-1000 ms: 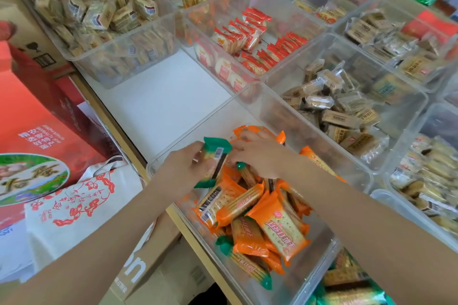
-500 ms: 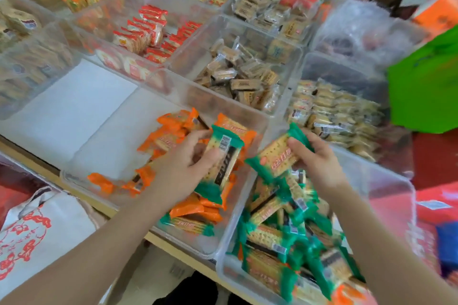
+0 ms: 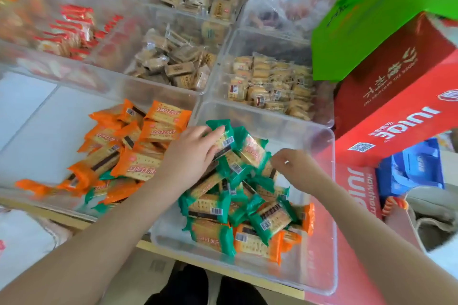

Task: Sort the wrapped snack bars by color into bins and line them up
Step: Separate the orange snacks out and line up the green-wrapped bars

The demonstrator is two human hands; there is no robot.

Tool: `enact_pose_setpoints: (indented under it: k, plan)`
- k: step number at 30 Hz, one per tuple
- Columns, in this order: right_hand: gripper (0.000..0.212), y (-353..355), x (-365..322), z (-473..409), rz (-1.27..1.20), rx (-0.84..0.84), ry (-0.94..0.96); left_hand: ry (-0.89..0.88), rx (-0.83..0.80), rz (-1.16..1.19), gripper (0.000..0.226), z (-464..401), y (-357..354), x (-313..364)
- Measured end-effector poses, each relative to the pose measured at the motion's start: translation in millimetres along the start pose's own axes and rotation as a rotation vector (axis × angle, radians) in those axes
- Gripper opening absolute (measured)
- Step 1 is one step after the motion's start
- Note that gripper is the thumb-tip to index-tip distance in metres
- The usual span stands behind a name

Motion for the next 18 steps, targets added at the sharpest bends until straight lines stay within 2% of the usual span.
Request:
enact_pose_setpoints:
  k: [2, 4, 6, 9, 11, 18]
  plan:
    - [0.027, -2, 10, 24, 0.078, -0.159, 0.155, -0.074, 0.11, -0.184, 0.043, -2, -2, 5]
    - [0.042, -18, 15, 42, 0.196, -0.375, 0.349, -0.157, 0.181, -0.178, 0.035, 4, -2, 19]
    - [0.058, -34, 19, 52, 0.348, -0.475, 0.465, -0.298, 0.157, -0.09, 0.025, 15, -10, 38]
    - [0.067, -50, 20, 52, 0.519, -0.393, 0.51, -0.447, -0.138, -0.042, 0.021, 41, -39, 56]
    - [0.064, -51, 18, 52, 0.601, -0.334, 0.565, -0.465, -0.312, -0.127, 0.032, 54, -54, 59]
    - [0.051, -20, 29, 31, 0.694, -0.115, 0.54, -0.482, -0.569, -0.413, 0.086, 68, -57, 63]
Point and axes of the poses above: each hand's wrist, its own z-axis away from the middle knuckle, its own y-axis out of the back of the hand, x = y × z, the point moved 3 cm from there along -z, towards the middle knuckle, and after that the axes turned 5 degrees about x, right-handed, at the moved point
